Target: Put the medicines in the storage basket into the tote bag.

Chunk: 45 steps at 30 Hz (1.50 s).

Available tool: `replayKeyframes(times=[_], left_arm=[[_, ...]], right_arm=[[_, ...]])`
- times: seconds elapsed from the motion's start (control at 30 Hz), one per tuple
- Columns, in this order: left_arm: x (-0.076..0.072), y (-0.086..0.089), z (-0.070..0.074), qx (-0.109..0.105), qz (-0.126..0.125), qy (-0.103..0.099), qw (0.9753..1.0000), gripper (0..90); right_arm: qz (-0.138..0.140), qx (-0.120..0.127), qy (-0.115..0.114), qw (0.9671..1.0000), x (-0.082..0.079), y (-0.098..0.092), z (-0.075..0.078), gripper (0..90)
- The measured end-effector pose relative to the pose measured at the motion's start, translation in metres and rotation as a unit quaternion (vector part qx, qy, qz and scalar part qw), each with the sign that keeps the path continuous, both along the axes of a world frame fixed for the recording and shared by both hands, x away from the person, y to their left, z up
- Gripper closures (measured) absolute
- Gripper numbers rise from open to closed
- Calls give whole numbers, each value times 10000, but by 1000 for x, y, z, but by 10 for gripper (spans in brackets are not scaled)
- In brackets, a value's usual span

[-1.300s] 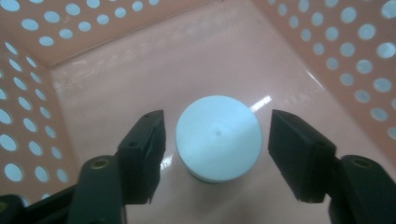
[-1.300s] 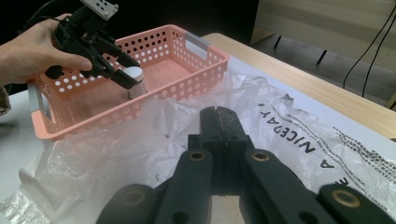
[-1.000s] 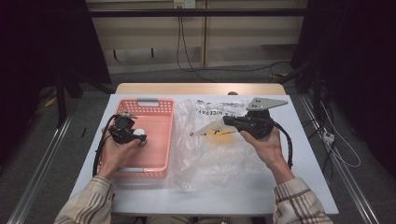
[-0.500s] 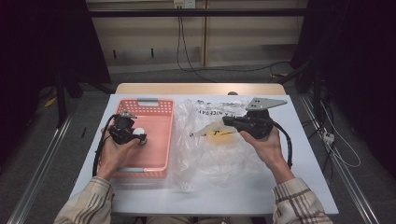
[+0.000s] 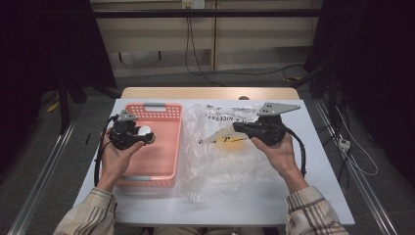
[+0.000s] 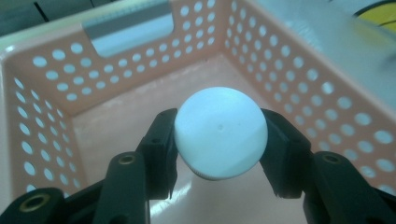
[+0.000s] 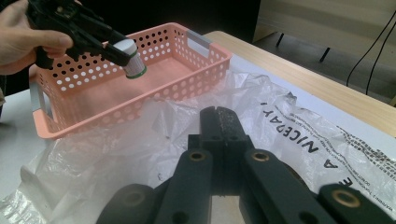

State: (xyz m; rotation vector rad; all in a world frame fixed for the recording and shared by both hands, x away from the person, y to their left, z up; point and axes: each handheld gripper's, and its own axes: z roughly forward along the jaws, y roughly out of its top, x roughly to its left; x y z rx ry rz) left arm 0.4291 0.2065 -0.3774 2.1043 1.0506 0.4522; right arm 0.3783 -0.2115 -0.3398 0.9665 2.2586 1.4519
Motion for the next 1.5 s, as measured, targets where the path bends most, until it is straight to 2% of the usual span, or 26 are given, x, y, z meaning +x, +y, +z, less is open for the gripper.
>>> replayKeyframes(times=[0.07,0.1,0.17,0.33,0.37,0.43,0.67,0.8,0.83,0.93,0.97,1.03,1.17,1.23,1.27,1.37,1.43,1.5], left_arm=[[-3,-1,5,-79,13,-180,9998,508],[-3,-1,5,-79,13,-180,9998,508],[-7,-1,12,-223,-59,-297,9993,508],[-17,-3,23,-344,-202,-485,9980,508],[-17,-3,23,-344,-202,-485,9980,508],[-23,-7,28,-486,-269,-526,9971,508],[-34,-11,38,-589,-427,-606,9955,508],[-42,-15,45,-682,-605,-678,9935,508],[-47,-19,48,-725,-711,-721,9922,508],[-55,-24,52,-660,-688,-759,9925,508],[-62,-29,56,-727,-838,-829,9904,508],[-67,-34,60,-685,-909,-856,9898,508],[-73,-41,61,-686,-1076,-941,9874,508],[-73,-41,60,-662,-1099,-967,9870,508],[-73,-42,57,-666,-1067,-920,9878,508],[-76,-47,51,-642,-1121,-860,9879,508],[-79,-50,50,-635,-1199,-872,9869,508],[-83,-58,51,-676,-1306,-909,9849,508]], right_arm=[[4,12,-5,10000,0,0,0,900],[5,15,0,10000,0,0,0,900],[-3,7,-9,10000,0,-1,1,900],[-7,10,-8,10000,0,-1,0,900],[-6,14,-4,10000,0,-1,0,900],[-11,14,-7,10000,0,-1,1,900],[-3,13,0,10000,0,0,1,900],[-19,20,-6,10000,0,-1,1,900],[-20,35,-4,10000,-1,-1,1,900],[-21,36,-14,10000,-1,-1,1,900],[-20,35,-10,10000,-1,-1,1,900],[-19,29,-7,10000,-1,-1,1,900],[-17,3,-34,10000,-1,0,2,900],[-12,9,-34,10000,-1,0,2,900],[-11,7,-32,10000,-1,0,2,900],[-7,25,-32,10000,-1,0,2,900],[-11,31,-27,10000,-1,-1,2,900],[-11,33,-30,10000,-1,0,2,900]])
